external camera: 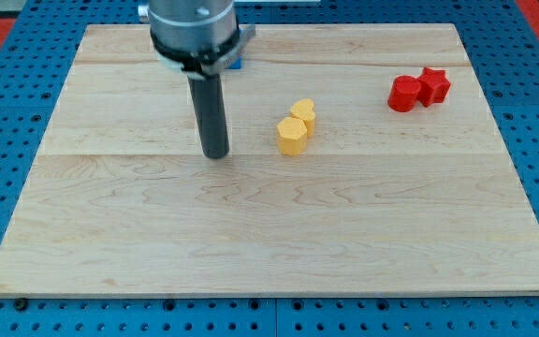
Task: Move the yellow blocks top left diagonally to the red circle
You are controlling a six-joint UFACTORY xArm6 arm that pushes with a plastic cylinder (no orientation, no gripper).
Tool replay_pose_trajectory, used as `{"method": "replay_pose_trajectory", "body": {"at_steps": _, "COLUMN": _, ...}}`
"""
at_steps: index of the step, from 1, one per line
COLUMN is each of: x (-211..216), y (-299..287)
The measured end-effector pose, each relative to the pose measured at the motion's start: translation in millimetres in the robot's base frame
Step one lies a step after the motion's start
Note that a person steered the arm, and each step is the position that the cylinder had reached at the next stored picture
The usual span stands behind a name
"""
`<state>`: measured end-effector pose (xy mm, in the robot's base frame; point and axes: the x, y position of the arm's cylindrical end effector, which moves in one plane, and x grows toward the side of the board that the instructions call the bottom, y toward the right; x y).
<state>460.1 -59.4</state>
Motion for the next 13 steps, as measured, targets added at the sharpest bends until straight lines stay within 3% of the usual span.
{"method": "replay_pose_trajectory", "body": {"at_steps": 1, "x": 29, "y": 51}}
{"method": "replay_pose_trajectory", "body": {"at_steps": 2, "x": 28, "y": 80}}
{"method": "replay_pose_trajectory", "body": {"at_steps": 6, "x": -24, "y": 80}}
{"method": "replay_pose_trajectory", "body": {"at_steps": 9, "x": -30, "y": 68}}
{"method": "replay_pose_trajectory", "body": {"at_steps": 10, "x": -31, "y": 37}}
{"method": "replay_pose_trajectory", "body": {"at_steps": 13, "x": -43, "y": 56}}
